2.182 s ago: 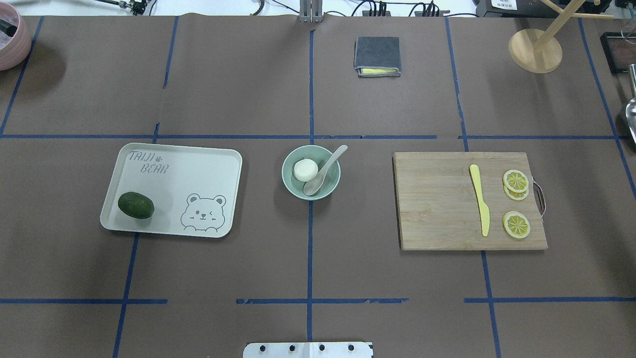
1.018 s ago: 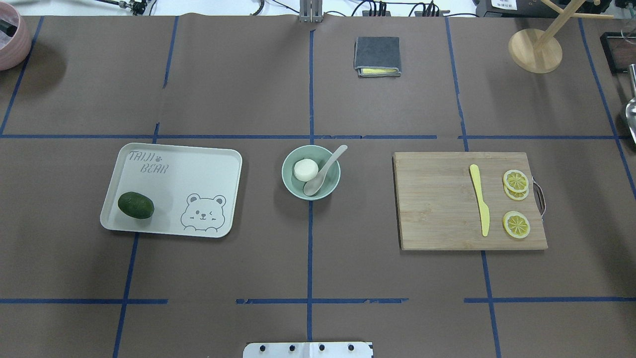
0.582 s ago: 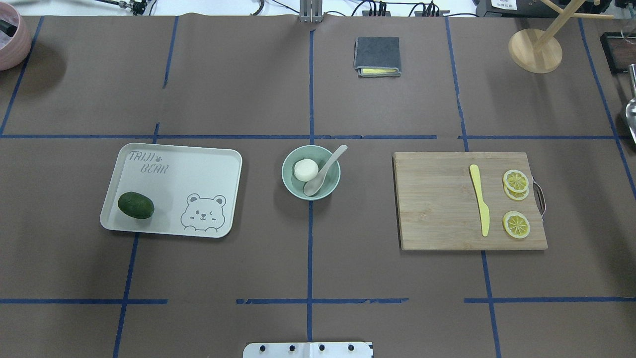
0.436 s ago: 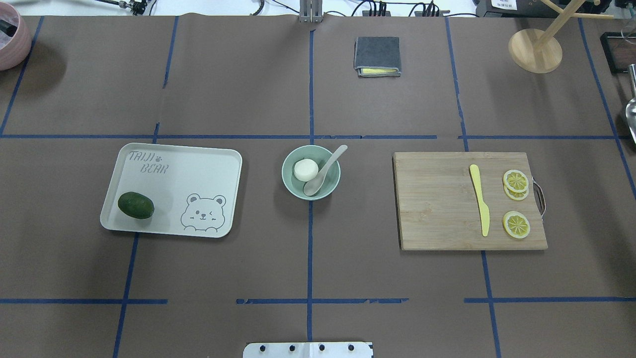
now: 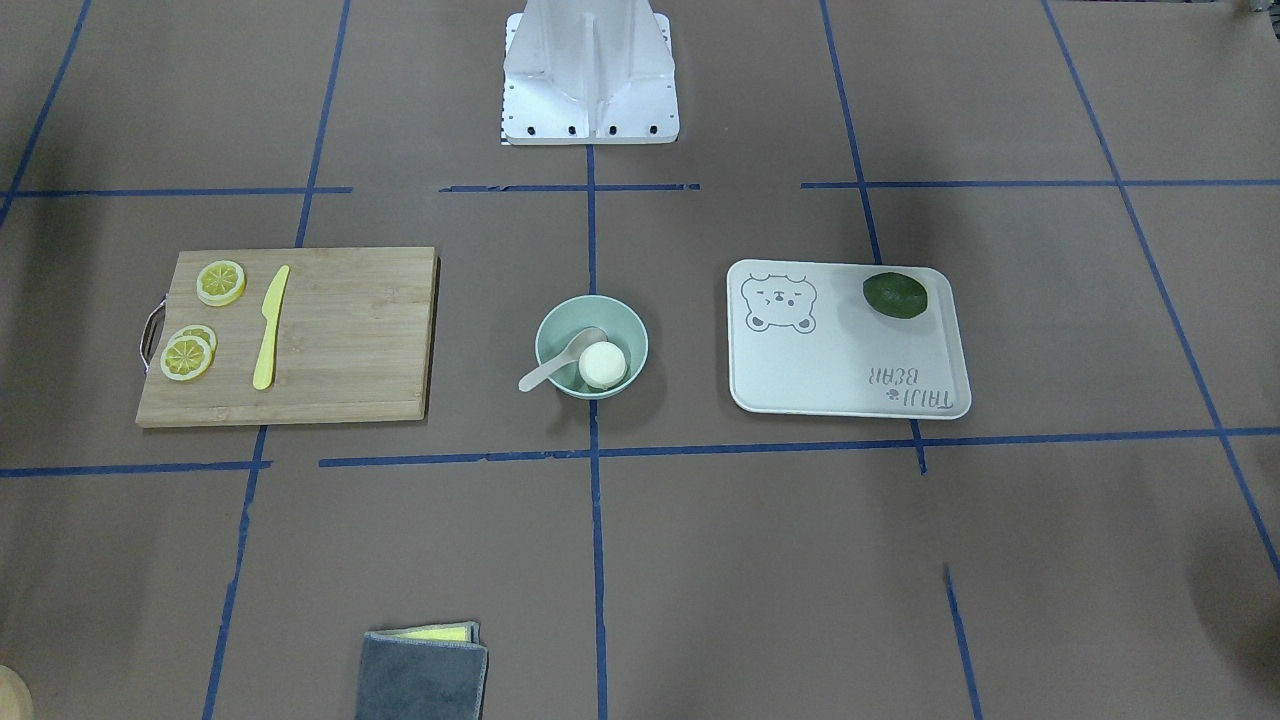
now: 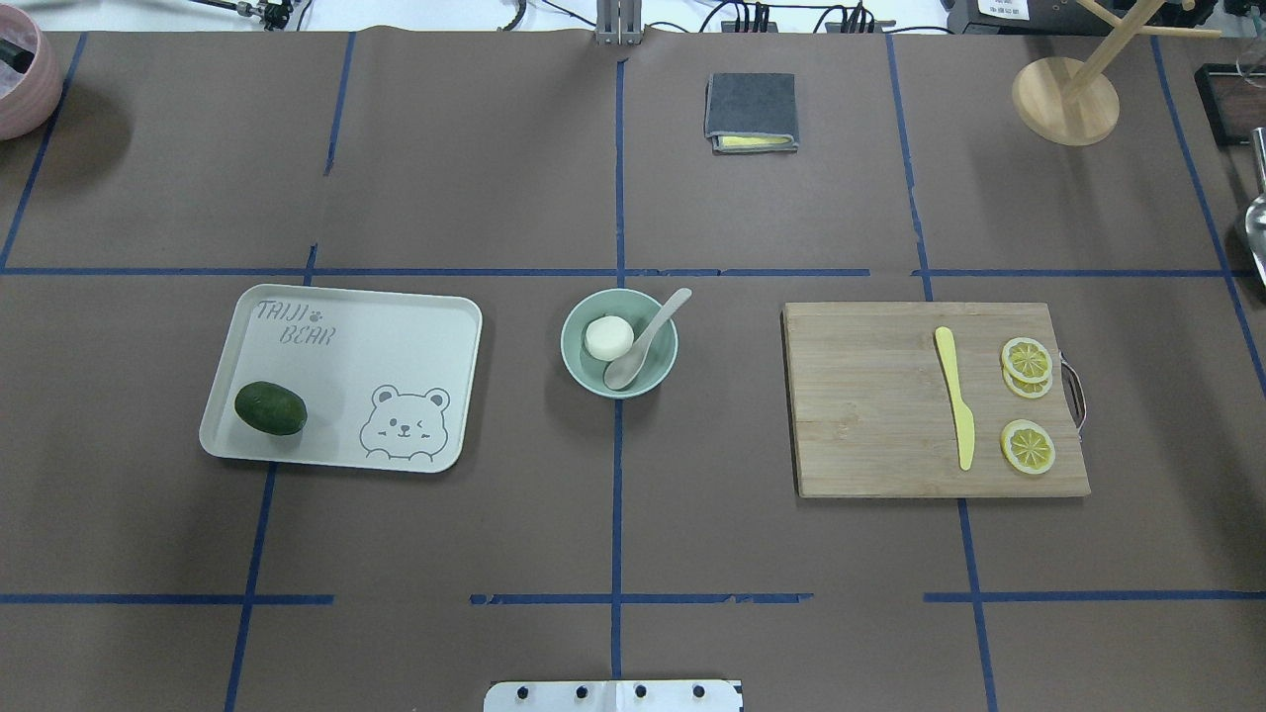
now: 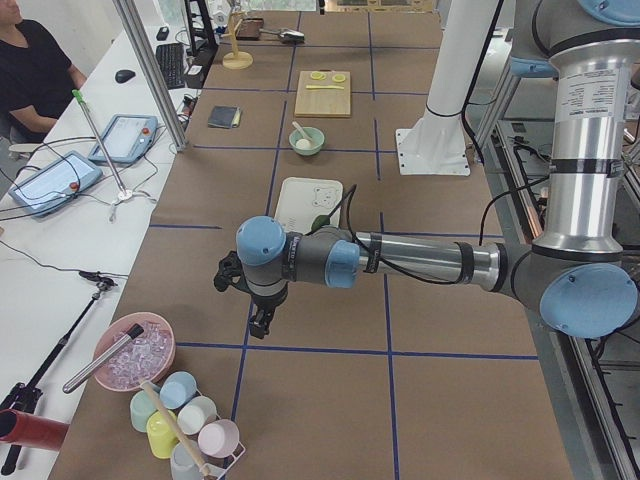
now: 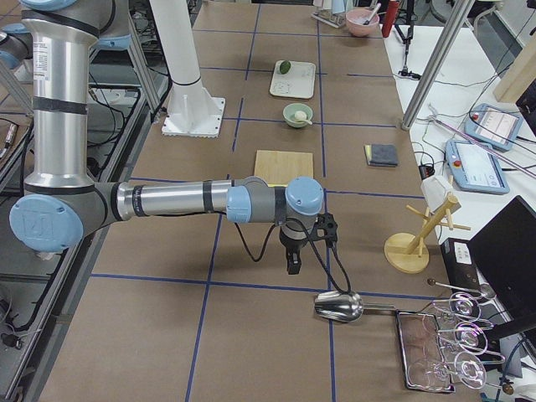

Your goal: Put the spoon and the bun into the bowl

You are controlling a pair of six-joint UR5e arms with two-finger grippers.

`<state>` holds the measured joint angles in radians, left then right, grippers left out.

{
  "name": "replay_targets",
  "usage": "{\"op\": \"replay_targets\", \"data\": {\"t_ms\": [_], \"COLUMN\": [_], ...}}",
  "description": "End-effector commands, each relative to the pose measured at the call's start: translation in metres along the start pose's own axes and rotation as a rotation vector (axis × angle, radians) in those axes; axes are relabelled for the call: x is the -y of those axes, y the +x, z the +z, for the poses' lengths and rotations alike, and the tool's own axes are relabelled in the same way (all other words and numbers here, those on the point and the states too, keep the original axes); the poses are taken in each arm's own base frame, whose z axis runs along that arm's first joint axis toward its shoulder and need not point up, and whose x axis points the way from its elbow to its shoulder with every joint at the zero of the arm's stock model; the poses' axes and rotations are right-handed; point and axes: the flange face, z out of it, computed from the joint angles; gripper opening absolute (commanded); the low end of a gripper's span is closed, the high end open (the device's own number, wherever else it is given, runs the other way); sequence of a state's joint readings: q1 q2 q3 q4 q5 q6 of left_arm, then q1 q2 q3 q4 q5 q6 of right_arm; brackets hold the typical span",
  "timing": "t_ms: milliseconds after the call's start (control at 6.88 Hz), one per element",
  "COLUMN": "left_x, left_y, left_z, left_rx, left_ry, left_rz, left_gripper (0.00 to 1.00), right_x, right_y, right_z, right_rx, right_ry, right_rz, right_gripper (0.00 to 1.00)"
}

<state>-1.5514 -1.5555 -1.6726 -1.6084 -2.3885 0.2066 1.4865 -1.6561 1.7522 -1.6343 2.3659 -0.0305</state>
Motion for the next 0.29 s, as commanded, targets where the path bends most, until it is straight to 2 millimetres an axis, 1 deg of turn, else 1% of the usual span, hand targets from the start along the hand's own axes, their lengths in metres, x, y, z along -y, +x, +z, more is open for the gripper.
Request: {"op": "replay_targets", "data": {"t_ms": [0,145], "left_x": [0.0009,0.0030], "left_y": [0.0000,0.0020], "left_z": [0.0002,-0.0020], "left_rx": [0.000,0.001], "left_ry": [0.002,0.005], "left_rz": [0.002,0.005], "left_gripper": [1.00,1.00], "right_x": [0.0003,0.0002], "right_y": [0.0006,0.0012], "right_z": [0.0004,0.0010], "right_rx": [-0.002,-0.002], "right_ry": [-0.001,-0.002], "right_rz": [0.009,0.010], "right_gripper": [1.00,1.00]}}
